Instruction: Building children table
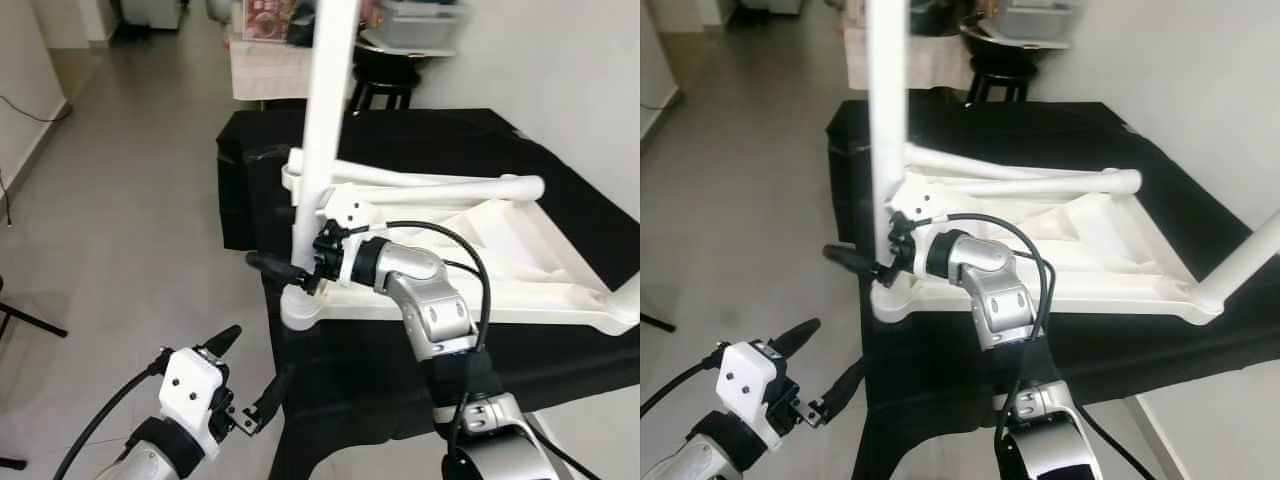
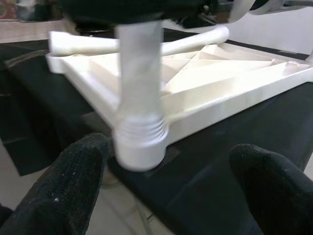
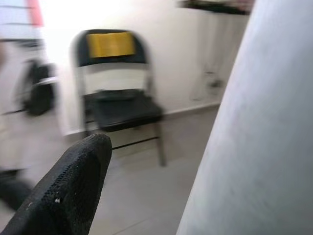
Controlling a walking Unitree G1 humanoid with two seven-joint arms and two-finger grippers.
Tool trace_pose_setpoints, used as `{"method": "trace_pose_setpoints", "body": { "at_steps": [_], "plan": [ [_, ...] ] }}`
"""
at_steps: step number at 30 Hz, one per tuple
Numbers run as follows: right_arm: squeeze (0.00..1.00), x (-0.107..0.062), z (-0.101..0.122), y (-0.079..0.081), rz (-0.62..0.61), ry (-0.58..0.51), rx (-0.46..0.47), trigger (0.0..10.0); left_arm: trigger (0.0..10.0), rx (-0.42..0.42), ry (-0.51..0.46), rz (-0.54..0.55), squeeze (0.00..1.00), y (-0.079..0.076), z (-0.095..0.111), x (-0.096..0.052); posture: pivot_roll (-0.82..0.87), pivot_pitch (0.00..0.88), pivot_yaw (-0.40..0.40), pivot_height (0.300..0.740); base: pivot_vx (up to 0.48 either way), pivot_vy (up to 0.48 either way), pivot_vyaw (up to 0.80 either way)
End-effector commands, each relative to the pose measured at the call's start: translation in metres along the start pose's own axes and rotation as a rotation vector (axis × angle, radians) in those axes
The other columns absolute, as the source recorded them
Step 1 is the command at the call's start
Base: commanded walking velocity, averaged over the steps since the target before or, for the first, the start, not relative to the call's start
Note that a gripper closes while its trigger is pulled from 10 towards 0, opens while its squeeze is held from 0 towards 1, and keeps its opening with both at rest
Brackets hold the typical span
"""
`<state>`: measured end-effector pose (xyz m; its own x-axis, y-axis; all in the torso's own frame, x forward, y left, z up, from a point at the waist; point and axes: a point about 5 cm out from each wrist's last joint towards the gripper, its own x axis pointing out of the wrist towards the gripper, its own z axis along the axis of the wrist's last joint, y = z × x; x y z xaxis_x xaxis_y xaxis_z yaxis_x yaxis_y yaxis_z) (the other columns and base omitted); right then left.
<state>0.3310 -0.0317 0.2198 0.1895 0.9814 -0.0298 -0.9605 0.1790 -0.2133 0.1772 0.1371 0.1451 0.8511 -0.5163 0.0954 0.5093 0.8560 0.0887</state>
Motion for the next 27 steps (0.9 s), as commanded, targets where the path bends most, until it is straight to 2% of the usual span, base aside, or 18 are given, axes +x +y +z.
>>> {"method": "trace_pose_setpoints", "body": {
  "at_steps": [1, 2, 3, 4, 9, 10, 13, 15, 19, 20, 25, 26, 27],
  "plan": [
    [0.00, 0.018, -0.004, 0.016, 0.165, 0.012, 0.013, 10.0, 10.0, -0.013, 0.002, -0.007, 0.00, -0.003, 0.000, 0.000, -0.04, 0.157, -0.114, 0.740, 0.000, 0.000, 0.00],
    [0.00, 0.021, -0.005, 0.017, 0.217, 0.022, 0.029, 10.0, 10.0, -0.016, 0.003, -0.007, 0.00, -0.004, 0.001, -0.001, -0.04, 0.157, -0.114, 0.740, 0.000, 0.000, 0.00],
    [0.00, 0.021, -0.005, 0.017, 0.217, 0.022, 0.029, 10.0, 10.0, -0.016, 0.003, -0.007, 0.00, -0.004, 0.001, -0.001, -0.04, 0.157, -0.114, 0.740, 0.000, 0.000, 0.00],
    [0.00, 0.026, -0.009, 0.016, 0.270, 0.072, -0.007, 4.5, 10.0, -0.027, 0.005, -0.007, 0.00, -0.005, 0.001, -0.004, -0.04, 0.173, -0.117, 0.740, 0.000, 0.000, 0.00],
    [0.00, 0.028, -0.010, 0.013, 0.293, 0.070, 0.004, 4.5, 10.0, -0.032, 0.005, -0.008, 0.00, -0.006, 0.002, -0.005, -0.04, 0.173, -0.117, 0.740, 0.000, 0.000, 0.00],
    [0.00, 0.027, -0.009, 0.009, 0.288, 0.050, 0.010, 0.0, 10.0, -0.035, 0.005, -0.010, 0.00, -0.007, 0.002, -0.006, -0.04, 0.181, -0.117, 0.740, 0.000, 0.000, 0.00],
    [0.00, 0.024, -0.006, 0.000, 0.257, 0.017, 0.009, 0.0, 10.0, -0.037, 0.006, -0.012, 0.00, -0.007, 0.002, -0.006, -0.04, 0.181, -0.117, 0.740, 0.000, 0.000, 0.00],
    [0.00, 0.015, -0.004, -0.007, 0.215, -0.029, 0.035, 0.0, 10.0, -0.039, 0.007, -0.013, 0.00, -0.007, 0.002, -0.006, -0.05, 0.179, -0.113, 0.740, 0.000, 0.000, 0.00],
    [0.00, 0.004, -0.003, -0.010, 0.167, -0.056, 0.036, 0.0, 10.0, -0.038, 0.006, -0.014, 0.00, -0.006, 0.002, -0.005, -0.05, 0.176, -0.110, 0.740, 0.000, 0.000, 0.00],
    [0.00, -0.009, -0.003, -0.011, 0.107, -0.088, 0.038, 0.0, 10.0, -0.037, 0.006, -0.013, 0.00, -0.005, 0.002, -0.004, -0.06, 0.171, -0.112, 0.740, 0.000, 0.000, 0.00],
    [0.00, -0.020, -0.004, -0.013, 0.044, -0.109, 0.053, 0.0, 10.0, -0.035, 0.006, -0.013, 0.00, -0.004, 0.001, -0.004, -0.07, 0.169, -0.115, 0.740, 0.000, 0.000, 0.00],
    [0.00, -0.026, -0.012, -0.008, -0.128, -0.090, 0.089, 0.0, 10.0, -0.034, 0.006, -0.013, 0.00, -0.002, 0.001, -0.003, -0.08, 0.163, -0.117, 0.740, 0.000, 0.000, 0.00],
    [0.00, -0.032, -0.021, -0.005, -0.369, -0.047, 0.089, 0.0, 10.0, -0.032, 0.006, -0.012, 0.00, 0.000, 0.000, -0.003, -0.09, 0.160, -0.114, 0.740, 0.000, 0.000, 0.00]
  ]
}}
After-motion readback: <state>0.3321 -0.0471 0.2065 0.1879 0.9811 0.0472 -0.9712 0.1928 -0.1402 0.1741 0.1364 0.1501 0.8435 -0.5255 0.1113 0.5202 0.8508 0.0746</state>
